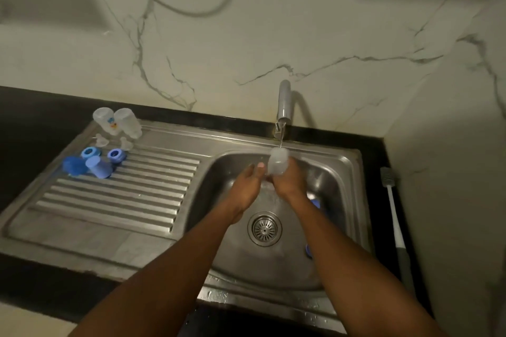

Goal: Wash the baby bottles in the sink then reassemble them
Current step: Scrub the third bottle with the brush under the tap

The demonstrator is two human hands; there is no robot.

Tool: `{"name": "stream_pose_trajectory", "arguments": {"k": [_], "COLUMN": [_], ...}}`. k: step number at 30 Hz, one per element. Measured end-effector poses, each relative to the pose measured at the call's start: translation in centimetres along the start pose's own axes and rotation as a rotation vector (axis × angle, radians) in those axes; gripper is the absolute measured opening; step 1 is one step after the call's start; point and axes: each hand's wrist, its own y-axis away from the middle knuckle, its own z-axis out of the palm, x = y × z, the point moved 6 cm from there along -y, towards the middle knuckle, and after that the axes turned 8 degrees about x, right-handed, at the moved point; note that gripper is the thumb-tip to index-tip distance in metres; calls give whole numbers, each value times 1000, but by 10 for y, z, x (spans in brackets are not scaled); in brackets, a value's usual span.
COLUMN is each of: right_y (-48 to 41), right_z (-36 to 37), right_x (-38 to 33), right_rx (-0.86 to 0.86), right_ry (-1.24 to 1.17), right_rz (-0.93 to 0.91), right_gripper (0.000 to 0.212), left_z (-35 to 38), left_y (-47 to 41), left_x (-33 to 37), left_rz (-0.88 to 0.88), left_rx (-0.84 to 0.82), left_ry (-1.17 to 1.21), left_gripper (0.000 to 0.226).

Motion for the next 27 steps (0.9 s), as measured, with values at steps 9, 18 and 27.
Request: {"name": "stream_pose_trajectory", "arguments": {"k": [9,18,27], "right_y": [62,104,126], "right_z": [-35,-134,-73], "right_x": [-53,-215,-141], "right_rx": [-468,-294,7], "right_ry": [-309,-142,-546], "right_rz": [329,-202,-475], "right_gripper": [49,60,51], "left_z": [4,-32,-44], "left_y": [30,94,90], "left_x": [22,180,93], "left_rz": [-145,180,745], "left_rx": [-65,-26,328], "left_ry": [14,184,88], "left_gripper": [67,65,38]}}
